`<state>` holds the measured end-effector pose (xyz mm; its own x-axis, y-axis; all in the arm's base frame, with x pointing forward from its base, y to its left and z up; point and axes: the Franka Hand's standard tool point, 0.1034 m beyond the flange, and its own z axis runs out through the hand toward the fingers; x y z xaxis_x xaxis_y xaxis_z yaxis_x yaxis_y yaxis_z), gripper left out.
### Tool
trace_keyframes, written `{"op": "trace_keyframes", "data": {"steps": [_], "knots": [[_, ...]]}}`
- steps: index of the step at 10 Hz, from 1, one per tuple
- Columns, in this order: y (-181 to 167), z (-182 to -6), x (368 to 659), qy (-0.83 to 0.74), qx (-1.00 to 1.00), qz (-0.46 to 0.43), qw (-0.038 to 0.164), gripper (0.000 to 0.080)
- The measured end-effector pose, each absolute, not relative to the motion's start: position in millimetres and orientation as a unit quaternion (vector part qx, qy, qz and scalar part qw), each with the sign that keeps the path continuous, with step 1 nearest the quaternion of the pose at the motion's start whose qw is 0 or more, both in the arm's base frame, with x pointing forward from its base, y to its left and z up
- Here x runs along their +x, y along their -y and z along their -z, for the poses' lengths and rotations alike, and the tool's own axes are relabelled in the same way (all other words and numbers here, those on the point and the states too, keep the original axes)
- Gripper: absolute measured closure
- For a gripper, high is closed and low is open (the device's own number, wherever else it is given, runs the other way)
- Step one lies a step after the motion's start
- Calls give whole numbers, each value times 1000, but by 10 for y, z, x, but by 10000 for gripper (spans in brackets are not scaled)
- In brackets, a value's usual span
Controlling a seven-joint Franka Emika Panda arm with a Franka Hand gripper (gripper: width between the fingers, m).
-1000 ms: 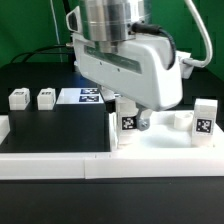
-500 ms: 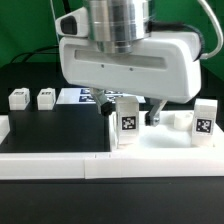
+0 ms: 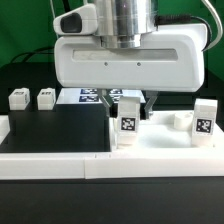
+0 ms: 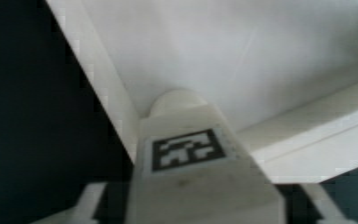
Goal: Assemble square table
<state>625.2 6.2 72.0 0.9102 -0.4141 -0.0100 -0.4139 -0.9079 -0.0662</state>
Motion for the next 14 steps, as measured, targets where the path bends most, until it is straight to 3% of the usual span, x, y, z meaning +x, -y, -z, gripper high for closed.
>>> {"op": "trace_keyframes", "data": {"steps": [1,6,10,11,14], "knots": [[-62,-720,6252,-248,-968,1,34,509],[-34,-702,6263,-485,-874,-6,36,509],[-24,-687,6247,-735,-673,-30,82,509],[-35,-688,6239,-739,-667,-31,82,509],[-70,-693,6244,-643,-762,-15,78,192]]}}
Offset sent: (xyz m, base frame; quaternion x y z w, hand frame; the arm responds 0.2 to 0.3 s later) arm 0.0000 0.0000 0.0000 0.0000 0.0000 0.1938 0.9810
